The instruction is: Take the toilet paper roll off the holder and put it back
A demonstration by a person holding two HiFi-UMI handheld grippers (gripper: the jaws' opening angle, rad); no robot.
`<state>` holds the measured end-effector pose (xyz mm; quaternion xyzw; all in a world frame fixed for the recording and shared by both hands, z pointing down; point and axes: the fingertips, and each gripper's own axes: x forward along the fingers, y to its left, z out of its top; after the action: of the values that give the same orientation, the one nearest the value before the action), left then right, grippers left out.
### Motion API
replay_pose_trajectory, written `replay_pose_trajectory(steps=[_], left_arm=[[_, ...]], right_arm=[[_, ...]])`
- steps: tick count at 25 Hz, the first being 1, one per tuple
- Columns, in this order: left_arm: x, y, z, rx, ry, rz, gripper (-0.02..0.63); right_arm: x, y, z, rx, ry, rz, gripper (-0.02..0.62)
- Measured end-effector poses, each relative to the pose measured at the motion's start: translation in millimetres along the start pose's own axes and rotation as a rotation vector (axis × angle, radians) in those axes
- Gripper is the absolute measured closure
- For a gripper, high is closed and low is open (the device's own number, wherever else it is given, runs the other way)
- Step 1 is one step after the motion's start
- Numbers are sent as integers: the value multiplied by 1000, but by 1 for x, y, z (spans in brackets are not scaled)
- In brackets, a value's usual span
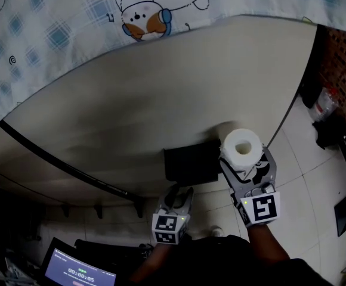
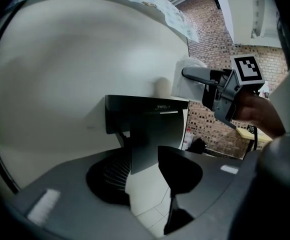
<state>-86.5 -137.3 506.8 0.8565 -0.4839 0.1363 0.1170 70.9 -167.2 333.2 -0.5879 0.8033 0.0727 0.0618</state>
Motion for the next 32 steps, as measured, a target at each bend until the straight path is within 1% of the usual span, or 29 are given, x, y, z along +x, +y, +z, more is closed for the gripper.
replay_pose_trajectory(steps=[2, 4, 8, 11, 13, 15, 17, 18, 20, 22, 24, 27, 31, 32], left_arm=[[-3, 3, 1, -3, -1, 25, 452], [-7, 6, 1, -8, -1, 38, 508], [-11, 3, 2, -22, 8, 24, 515], [-14, 0, 5, -48, 15, 8, 518], [-17, -1, 6, -75, 19, -8, 518], [-19, -4, 7, -100, 21, -21, 518], [-21, -6, 8, -108, 28, -34, 518], [-21, -7, 9, -108, 32, -41, 520], [-22, -9, 9, -109, 41, -52, 523], [-23, -9, 11, -119, 48, -64, 525], [-25, -10, 12, -134, 53, -78, 525], [-28, -13, 15, -148, 60, -101, 523], [-31, -17, 18, -173, 63, -134, 522], [-32, -17, 18, -179, 64, -141, 522]], right_arm=[[-2, -5, -4, 11, 4, -10, 160], [-8, -9, -6, 26, -7, -21, 160], [-19, -21, -6, 42, -19, -52, 160], [-29, -38, -12, 55, -25, -98, 160], [-34, -50, -22, 109, -25, -127, 160], [-35, -59, -37, 216, -11, -137, 160], [-36, -65, -56, 319, 23, -138, 160], [-36, -66, -65, 341, 44, -138, 160], [-36, -63, -76, 330, 73, -123, 161], [-31, -57, -82, 353, 80, -82, 161], [-25, -49, -95, 440, 94, -23, 161], [-20, -37, -115, 630, 103, 52, 161], [-17, -32, -130, 961, 20, 111, 161], [-16, -30, -133, 1018, 5, 119, 161]])
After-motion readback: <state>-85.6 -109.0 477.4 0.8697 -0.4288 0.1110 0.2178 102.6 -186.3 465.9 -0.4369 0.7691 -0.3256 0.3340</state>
